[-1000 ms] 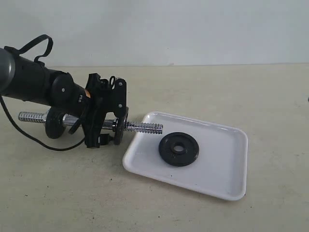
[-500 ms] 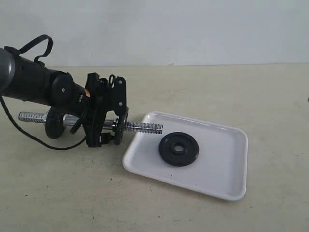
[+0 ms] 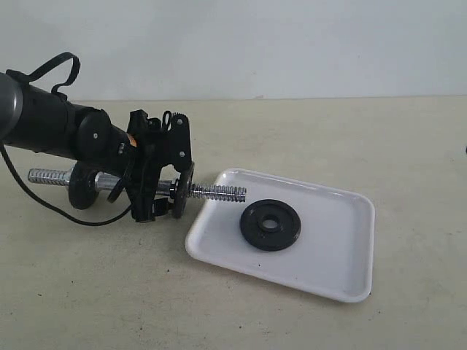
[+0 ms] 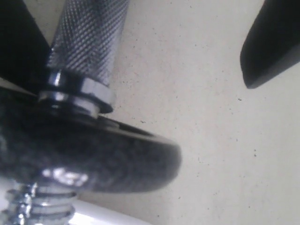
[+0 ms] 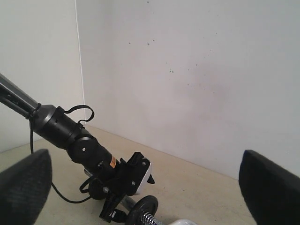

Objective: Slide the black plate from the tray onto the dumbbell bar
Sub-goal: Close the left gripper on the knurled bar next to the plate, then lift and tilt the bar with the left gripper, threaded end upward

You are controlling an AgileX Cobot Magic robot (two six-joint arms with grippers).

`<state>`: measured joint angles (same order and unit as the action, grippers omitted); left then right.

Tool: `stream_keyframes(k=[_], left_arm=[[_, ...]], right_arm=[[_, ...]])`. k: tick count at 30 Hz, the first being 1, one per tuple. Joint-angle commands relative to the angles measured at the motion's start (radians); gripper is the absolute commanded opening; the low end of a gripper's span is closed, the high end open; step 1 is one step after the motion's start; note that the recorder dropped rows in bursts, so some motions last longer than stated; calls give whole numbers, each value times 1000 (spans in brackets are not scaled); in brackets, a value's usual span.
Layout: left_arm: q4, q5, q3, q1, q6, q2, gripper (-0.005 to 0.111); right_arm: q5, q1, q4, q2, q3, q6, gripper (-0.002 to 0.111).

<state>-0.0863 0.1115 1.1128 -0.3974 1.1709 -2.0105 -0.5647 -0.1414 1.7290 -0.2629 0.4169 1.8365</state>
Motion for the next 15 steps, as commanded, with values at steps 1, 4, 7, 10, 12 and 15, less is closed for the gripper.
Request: stream_keyframes(k=[1,4,7,10,12,15], left_arm=[[-7,-9,-4,-8,-11,-3,110],[-12,-9,-4,-8,-16,-3,105],[-12,-1,-4,-8,-43,-3,89],[-12,13,-4,-8,-42,-3,62],[-12,30,-4,-8,-42,-3,45],[-12,59,-4,-8,-42,-3,20]], right_arm=[[4,3,-4,-4,2,-4,105],[4,3,-4,-4,2,-3,105],[4,3,-4,-4,2,-3,105],[4,3,-4,-4,2,-3,105],[4,3,-4,-4,2,-3,105],[4,3,-4,-4,2,-3,105]])
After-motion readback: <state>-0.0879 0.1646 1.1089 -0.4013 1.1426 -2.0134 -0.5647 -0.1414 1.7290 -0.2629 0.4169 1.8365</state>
